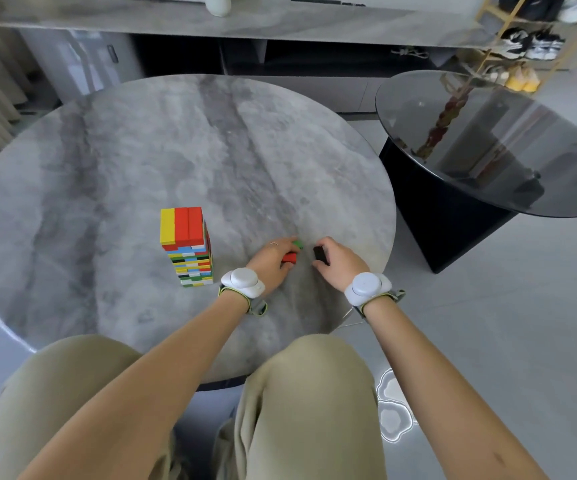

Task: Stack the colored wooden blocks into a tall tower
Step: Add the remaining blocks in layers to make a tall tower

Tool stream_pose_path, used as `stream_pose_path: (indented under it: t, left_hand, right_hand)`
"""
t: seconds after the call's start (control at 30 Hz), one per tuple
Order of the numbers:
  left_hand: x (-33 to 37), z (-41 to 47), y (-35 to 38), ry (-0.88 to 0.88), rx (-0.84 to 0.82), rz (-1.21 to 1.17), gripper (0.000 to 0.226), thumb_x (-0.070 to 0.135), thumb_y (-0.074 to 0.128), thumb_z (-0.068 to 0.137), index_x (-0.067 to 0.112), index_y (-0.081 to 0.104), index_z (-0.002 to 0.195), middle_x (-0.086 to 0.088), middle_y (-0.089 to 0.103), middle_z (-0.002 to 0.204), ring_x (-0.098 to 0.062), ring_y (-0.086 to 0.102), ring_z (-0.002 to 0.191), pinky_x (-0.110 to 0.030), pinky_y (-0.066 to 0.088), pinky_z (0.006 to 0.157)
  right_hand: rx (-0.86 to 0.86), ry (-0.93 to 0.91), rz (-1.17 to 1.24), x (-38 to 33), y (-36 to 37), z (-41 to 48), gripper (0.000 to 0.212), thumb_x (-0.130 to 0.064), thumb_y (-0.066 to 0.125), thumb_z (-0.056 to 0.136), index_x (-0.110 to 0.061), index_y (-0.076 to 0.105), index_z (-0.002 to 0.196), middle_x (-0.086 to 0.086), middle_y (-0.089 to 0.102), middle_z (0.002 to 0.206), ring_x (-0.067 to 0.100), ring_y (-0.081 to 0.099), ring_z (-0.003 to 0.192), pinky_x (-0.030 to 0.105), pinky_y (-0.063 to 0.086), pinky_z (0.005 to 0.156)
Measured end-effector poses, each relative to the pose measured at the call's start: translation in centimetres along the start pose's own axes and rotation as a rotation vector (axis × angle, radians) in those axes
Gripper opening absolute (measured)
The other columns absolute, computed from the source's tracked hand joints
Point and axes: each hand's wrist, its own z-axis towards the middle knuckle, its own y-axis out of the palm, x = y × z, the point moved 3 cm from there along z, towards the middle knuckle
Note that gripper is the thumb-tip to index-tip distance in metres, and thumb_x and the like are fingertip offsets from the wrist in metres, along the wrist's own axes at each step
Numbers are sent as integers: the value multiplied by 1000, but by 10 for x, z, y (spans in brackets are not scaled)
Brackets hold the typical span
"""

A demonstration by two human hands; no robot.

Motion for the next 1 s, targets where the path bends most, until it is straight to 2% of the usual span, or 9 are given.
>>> stream_pose_path:
  t: [0.07, 0.13, 0.27, 0.47, 0.53, 0.63, 0.77, 0.87, 1.0]
  left_hand:
    - [-4, -5, -3, 17, 4, 14, 44, -4, 48, 89, 6, 51, 132, -8, 39, 148, -22, 38, 136, -12, 21, 106]
    - [-7, -10, -6, 25, 14, 25, 44, -6, 49, 88, 5, 53, 130, -11, 46, 142, -24, 43, 132, -10, 24, 102]
    - [-6, -16, -11, -43, 58, 98, 46, 7, 57, 87, 16, 48, 131, -7, 55, 130, -26, 51, 120, -32, 44, 97]
    - [3, -26, -15, -223, 211, 253, 42, 28, 55, 90, 13, 48, 128, -10, 46, 129, -25, 45, 118, -36, 49, 83]
    - [5, -27, -13, -242, 184, 224, 50, 31, 60, 87, 12, 46, 131, -11, 41, 132, -27, 47, 118, -35, 48, 87]
    - [9, -27, -11, -226, 82, 49, 63, 24, 72, 77, 3, 46, 131, -17, 37, 132, -31, 52, 113, -30, 45, 96]
    - [5, -26, -16, -189, -79, -15, 76, 7, 77, 71, 2, 41, 137, -17, 27, 138, -29, 53, 111, -22, 43, 93]
    - [1, -26, -20, -140, -101, 10, 74, 5, 76, 72, 5, 42, 137, -13, 32, 137, -19, 53, 96, -19, 43, 85]
    - [-1, -27, -16, -93, -48, 35, 61, 9, 76, 71, 7, 53, 128, -12, 44, 126, -15, 51, 80, -25, 48, 84]
  right_hand:
    - [-26, -36, 2, -7, 3, -1, 41, -28, 55, 91, -16, 45, 129, 3, 53, 96, 30, 58, 101, 33, 42, 73]
    - [-47, -65, 0, -13, 4, -1, 42, -29, 56, 91, -16, 45, 130, 4, 51, 97, 30, 57, 102, 33, 41, 74]
    - [-58, -47, 8, -18, 3, 0, 44, -28, 57, 91, -18, 45, 131, 11, 57, 118, 29, 56, 108, 36, 45, 84]
    - [-95, -13, 56, -26, 7, -6, 55, -31, 63, 86, -13, 41, 134, 10, 56, 121, 28, 55, 111, 31, 41, 85]
    - [-120, -22, 71, -28, 10, -8, 59, -27, 69, 81, -13, 42, 132, 8, 57, 112, 29, 56, 109, 31, 42, 82]
    - [-170, -57, 99, -32, 12, -12, 57, -18, 70, 79, -13, 45, 130, 10, 61, 115, 28, 58, 105, 28, 42, 81]
    - [-211, -97, 92, -33, 11, -11, 65, -18, 76, 74, -14, 45, 131, 11, 61, 113, 26, 58, 100, 34, 46, 87]
    - [-224, -119, 110, -32, 11, -12, 69, -21, 80, 70, -15, 47, 130, 5, 57, 99, 20, 54, 89, 31, 44, 80]
    - [-178, -157, 141, -29, 13, -14, 59, -21, 79, 72, -16, 53, 124, -2, 53, 90, 16, 51, 84, 25, 37, 72]
